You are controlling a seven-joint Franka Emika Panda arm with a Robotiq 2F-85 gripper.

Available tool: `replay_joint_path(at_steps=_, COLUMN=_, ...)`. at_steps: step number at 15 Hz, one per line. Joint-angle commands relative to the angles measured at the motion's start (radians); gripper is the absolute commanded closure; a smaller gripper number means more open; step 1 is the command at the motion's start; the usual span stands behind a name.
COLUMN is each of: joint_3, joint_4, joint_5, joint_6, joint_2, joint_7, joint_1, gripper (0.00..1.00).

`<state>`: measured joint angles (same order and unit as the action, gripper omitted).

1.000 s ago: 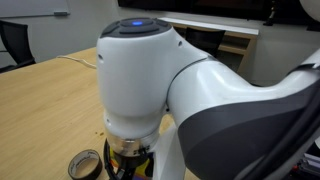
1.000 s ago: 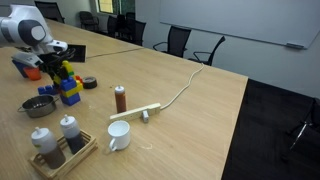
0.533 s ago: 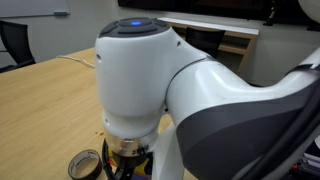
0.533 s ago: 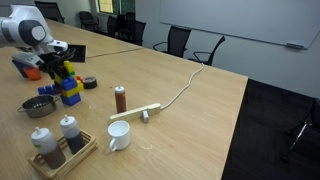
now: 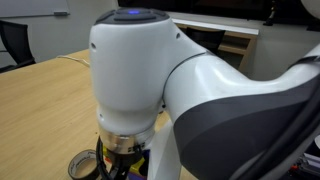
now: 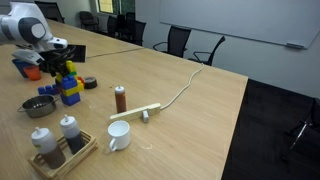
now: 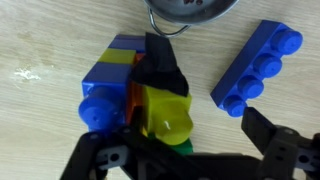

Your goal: Stack the two stacks of building blocks together

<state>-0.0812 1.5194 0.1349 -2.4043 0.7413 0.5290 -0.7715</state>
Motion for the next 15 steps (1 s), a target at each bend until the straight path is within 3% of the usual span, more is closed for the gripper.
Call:
replay_joint_path(at_steps=1, joint_3=-0.005, joint_4=-0.001, joint_5=-0.009, joint_6=-0.015, joint_2=-0.003, joint_7=-0.026, joint_1=0.003, gripper=0.0)
replay_joint_path(at_steps=11, joint_3=0.012, joint_4=0.016, joint_5=0.006, joint_6=-0.038, joint_2=-0.021, joint_7=-0.005, joint_1=-0.011, gripper=0.0)
replay_joint_path(at_steps=15, joint_3=0.053, joint_4=0.028, joint_5=0.044, joint_6=-0.063, joint_2=-0.039, joint_7=0.039, joint_1=-0.038, gripper=0.0)
